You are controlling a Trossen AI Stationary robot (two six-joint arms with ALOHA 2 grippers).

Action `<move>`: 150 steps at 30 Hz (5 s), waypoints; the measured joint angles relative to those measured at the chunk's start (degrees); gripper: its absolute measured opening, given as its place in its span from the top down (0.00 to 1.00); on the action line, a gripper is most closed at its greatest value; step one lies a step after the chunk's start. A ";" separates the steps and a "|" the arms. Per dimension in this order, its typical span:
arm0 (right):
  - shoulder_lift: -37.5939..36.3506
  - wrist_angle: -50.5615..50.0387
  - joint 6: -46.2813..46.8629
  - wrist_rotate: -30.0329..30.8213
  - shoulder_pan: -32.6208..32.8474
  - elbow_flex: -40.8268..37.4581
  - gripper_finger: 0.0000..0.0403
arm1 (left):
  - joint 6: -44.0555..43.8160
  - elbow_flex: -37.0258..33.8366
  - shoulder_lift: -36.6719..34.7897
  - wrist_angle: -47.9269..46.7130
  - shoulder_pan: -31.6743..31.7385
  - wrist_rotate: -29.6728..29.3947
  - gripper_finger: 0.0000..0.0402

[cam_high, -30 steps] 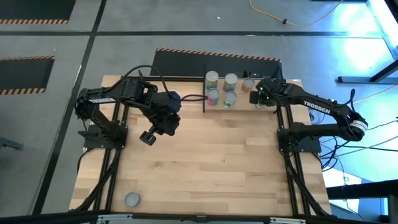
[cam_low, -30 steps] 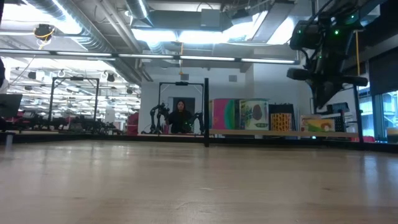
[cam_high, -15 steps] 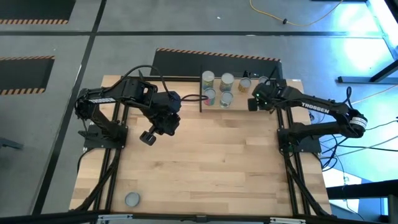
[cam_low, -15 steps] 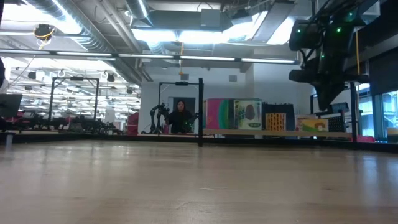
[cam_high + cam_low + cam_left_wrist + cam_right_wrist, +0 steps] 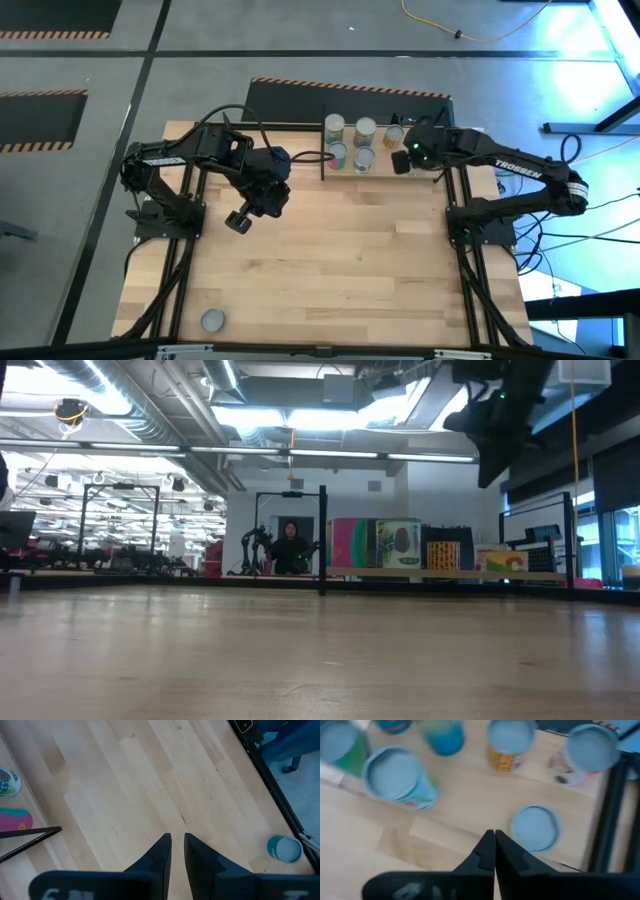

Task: Pick and place cans onto a shelf
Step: Put the canned tuna on the shelf

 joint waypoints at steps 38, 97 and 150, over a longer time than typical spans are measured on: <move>1.72 -7.41 -30.64 2.86 27.73 32.43 0.98 | -77.17 -5.66 -0.04 -3.47 -28.72 -10.12 0.95; 1.74 -7.33 -28.74 1.25 30.63 32.44 0.98 | -75.96 -57.57 0.00 45.88 -56.60 -8.20 0.90; 1.74 -7.37 -28.98 -0.36 30.63 32.44 0.98 | -79.36 -62.04 1.20 51.25 -52.01 -7.39 0.99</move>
